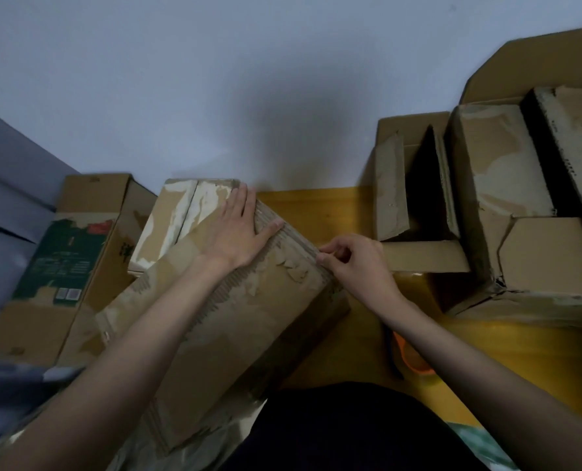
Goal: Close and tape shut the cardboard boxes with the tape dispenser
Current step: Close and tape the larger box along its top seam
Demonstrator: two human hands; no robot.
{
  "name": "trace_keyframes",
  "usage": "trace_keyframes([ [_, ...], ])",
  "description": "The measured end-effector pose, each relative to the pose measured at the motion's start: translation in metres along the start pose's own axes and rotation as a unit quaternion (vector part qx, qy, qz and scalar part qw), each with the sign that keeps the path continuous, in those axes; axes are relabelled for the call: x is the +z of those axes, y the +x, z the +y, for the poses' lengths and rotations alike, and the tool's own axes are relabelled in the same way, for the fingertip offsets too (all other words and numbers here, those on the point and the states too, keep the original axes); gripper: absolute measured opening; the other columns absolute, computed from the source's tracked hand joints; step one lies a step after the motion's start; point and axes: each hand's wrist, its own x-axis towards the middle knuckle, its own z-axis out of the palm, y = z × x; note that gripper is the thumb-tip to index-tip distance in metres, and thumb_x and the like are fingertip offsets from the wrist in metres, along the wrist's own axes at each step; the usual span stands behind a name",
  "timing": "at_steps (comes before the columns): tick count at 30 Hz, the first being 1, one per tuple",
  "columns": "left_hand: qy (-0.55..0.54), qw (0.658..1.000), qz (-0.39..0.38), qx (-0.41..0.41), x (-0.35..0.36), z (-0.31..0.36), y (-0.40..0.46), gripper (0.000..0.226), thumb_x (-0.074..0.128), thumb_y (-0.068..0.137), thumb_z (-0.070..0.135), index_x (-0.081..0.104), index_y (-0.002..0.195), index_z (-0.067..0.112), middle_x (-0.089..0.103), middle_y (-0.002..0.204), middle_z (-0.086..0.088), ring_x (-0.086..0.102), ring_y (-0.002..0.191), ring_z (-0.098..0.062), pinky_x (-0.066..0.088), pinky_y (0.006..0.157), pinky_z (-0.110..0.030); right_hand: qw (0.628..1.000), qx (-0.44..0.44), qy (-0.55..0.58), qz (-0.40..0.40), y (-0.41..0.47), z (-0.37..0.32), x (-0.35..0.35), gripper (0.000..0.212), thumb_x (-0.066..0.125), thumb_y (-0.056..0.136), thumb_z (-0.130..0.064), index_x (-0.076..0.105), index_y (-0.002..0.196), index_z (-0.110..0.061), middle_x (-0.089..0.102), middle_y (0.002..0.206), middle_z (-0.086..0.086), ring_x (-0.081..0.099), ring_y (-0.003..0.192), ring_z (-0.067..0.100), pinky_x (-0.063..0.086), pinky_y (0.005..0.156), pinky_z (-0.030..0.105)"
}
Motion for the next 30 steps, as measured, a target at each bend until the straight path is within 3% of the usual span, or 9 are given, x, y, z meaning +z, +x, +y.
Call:
trace_keyframes([
  [8,-0.028,0.997,-0.076,0.001,-0.003,0.078,-0.062,0.094,0.0,0.091,0.072,-0.016,0.157,0.007,-0.023,0.164,-0.011,-0.02,0.153,-0.022,-0.005,0.127,-0.04,1.0,0.004,0.006,-0.02,0.0,0.0,-0.006,0.014,0.069,0.093,-0.029,0.071,0.104,-0.021,0.059,0.08,-0.016,0.055,0.07,-0.004,0.036,0.059,0.009],
  [12,-0.032,0.999,-0.041,0.004,0.015,0.099,-0.09,0.093,0.004,0.094,0.073,-0.016,0.157,0.008,-0.024,0.164,-0.01,-0.023,0.152,-0.019,-0.01,0.125,-0.037,0.998,-0.008,0.003,-0.058,0.0,0.006,-0.012,0.018,0.064,0.097,-0.022,0.072,0.113,-0.02,0.069,0.099,-0.008,0.055,0.08,-0.008,0.04,0.067,0.007],
  [16,-0.024,1.0,-0.006,0.006,0.023,0.096,-0.092,0.096,-0.004,0.092,0.077,-0.017,0.157,0.008,-0.025,0.164,-0.01,-0.023,0.152,-0.018,-0.01,0.125,-0.036,0.995,-0.018,0.027,-0.099,-0.003,0.01,-0.021,0.027,0.067,0.095,-0.022,0.071,0.122,-0.021,0.072,0.111,-0.006,0.061,0.096,0.001,0.049,0.081,0.015],
  [21,-0.046,0.999,0.007,0.012,0.03,0.097,-0.092,0.099,-0.009,0.088,0.076,-0.015,0.158,0.008,-0.025,0.164,-0.009,-0.024,0.152,-0.017,-0.006,0.127,-0.039,0.998,-0.035,0.007,-0.048,-0.005,0.009,-0.015,0.025,0.071,0.092,-0.017,0.073,0.116,-0.018,0.071,0.1,-0.011,0.057,0.08,-0.009,0.044,0.071,0.004],
  [26,-0.033,0.999,0.019,-0.002,0.031,0.108,-0.1,0.099,-0.007,0.088,0.078,-0.017,0.157,0.009,-0.027,0.164,-0.008,-0.026,0.151,-0.017,-0.008,0.126,-0.039,0.998,-0.023,0.04,-0.051,-0.006,0.015,-0.019,0.019,0.073,0.09,-0.015,0.077,0.108,-0.021,0.066,0.083,-0.019,0.065,0.082,-0.005,0.059,0.085,0.025],
  [30,-0.044,0.999,0.013,0.021,0.031,0.113,-0.101,0.1,0.004,0.088,0.082,-0.019,0.158,0.013,-0.03,0.163,-0.005,-0.027,0.151,-0.015,-0.01,0.126,-0.037,0.996,-0.03,0.023,-0.075,-0.001,0.016,-0.022,0.02,0.072,0.091,-0.02,0.075,0.111,-0.022,0.066,0.087,-0.017,0.062,0.085,-0.004,0.054,0.081,0.019],
])
